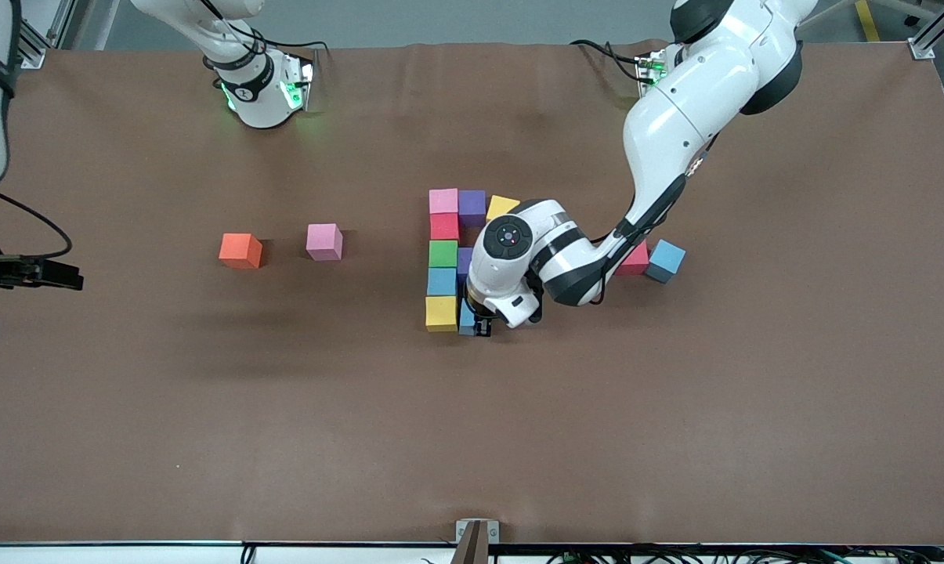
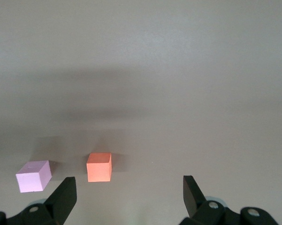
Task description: Arrange 11 blocks into digit 3
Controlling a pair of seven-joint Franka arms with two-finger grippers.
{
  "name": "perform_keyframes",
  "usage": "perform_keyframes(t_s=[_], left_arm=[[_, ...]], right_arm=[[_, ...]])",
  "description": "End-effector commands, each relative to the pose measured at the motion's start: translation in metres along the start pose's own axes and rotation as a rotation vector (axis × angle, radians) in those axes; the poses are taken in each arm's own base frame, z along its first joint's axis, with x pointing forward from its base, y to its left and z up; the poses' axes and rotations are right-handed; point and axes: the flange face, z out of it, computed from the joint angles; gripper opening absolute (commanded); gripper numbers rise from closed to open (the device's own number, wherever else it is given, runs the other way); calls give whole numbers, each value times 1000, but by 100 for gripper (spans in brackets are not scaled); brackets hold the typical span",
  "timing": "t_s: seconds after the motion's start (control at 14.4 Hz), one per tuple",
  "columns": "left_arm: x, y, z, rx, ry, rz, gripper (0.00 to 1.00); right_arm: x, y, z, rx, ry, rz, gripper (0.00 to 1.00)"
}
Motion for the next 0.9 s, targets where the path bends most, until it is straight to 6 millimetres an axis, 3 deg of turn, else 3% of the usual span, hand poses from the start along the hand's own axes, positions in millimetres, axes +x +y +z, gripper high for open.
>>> perform_keyframes(t_s=[0.0, 0.07, 0.35, 0.42, 0.7, 0.83], left_arm=[[-6, -3, 13, 16, -23, -13, 69], [-6, -2, 10, 12, -24, -11, 100], [-3, 9, -16, -9, -31, -28, 100], [-3, 11, -24, -10, -31, -35, 100], [-7, 3, -44, 23, 7, -25, 100], [-5, 2, -55, 47, 24, -25, 100]], right_arm=[[-3, 6, -4, 32, 6, -14, 100], [-4, 5, -7, 37, 14, -14, 100], [-5, -5, -12, 69, 22, -31, 100], [-13, -6, -21, 69, 19, -33, 100], [-20, -9, -35, 59, 27, -31, 100], [-20, -25, -38, 46, 24, -52, 100]])
